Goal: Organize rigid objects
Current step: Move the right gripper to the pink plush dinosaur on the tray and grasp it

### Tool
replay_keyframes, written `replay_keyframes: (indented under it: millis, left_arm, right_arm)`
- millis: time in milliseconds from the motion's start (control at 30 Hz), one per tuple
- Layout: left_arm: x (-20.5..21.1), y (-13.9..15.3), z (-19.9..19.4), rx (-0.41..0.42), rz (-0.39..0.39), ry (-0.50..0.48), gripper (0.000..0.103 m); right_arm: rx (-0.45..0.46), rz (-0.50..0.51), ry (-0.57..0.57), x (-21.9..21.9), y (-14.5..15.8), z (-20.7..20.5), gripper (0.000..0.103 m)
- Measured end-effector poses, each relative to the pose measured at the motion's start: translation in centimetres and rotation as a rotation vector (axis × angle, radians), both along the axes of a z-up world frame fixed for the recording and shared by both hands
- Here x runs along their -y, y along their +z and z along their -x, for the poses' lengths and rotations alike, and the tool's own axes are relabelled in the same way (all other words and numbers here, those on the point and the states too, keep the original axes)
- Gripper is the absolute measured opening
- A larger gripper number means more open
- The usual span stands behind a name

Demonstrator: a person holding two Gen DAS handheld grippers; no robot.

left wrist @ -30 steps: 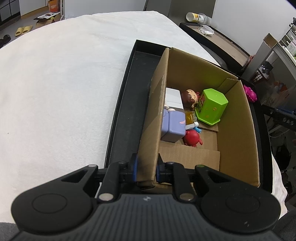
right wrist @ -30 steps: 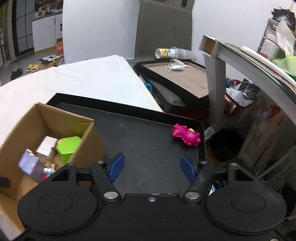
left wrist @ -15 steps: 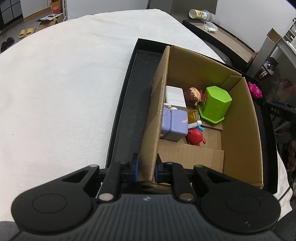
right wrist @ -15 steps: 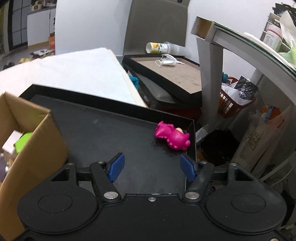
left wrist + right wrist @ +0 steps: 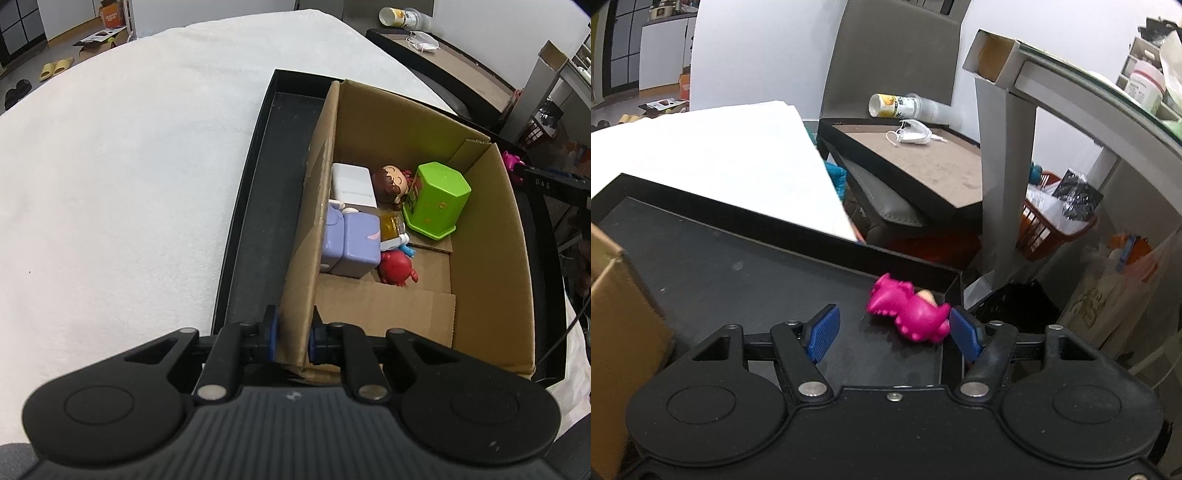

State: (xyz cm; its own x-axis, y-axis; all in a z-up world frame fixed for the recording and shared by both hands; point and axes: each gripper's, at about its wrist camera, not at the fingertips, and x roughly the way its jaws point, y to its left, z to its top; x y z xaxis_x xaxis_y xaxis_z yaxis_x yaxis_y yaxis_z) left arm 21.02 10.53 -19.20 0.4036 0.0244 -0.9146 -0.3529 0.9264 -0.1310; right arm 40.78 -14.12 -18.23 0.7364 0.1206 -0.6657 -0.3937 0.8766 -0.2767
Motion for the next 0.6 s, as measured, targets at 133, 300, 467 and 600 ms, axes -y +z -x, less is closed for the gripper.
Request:
replay_keyframes:
  millis: [133,300,467,600]
  left_arm:
    - [0.2,-0.1,-0.3,-0.013,-0.01,-0.003,0.014]
    - [0.3,-0.2,-0.5,-0.026,-0.017,-0.005,0.014]
    - [0.3,-0.2,-0.5,-0.033,-0.027,-0.015,0.014]
    - [0.4,-0.2,-0.5,-0.032,-0.032,-0.006,0.014]
  right_arm:
    - [0.006,0.002,0.004,-0.1,-0.3,-0.8,0.065]
    - [-0.015,0.008,-0.001,0.0,-1.1,-2.0,0.065]
    - [-0.036,0.016,-0.003,0.1,-1.9,-2.8,0.065]
    - [-0.052,0.026,0.002,0.1,-2.4,-3.4,0.066]
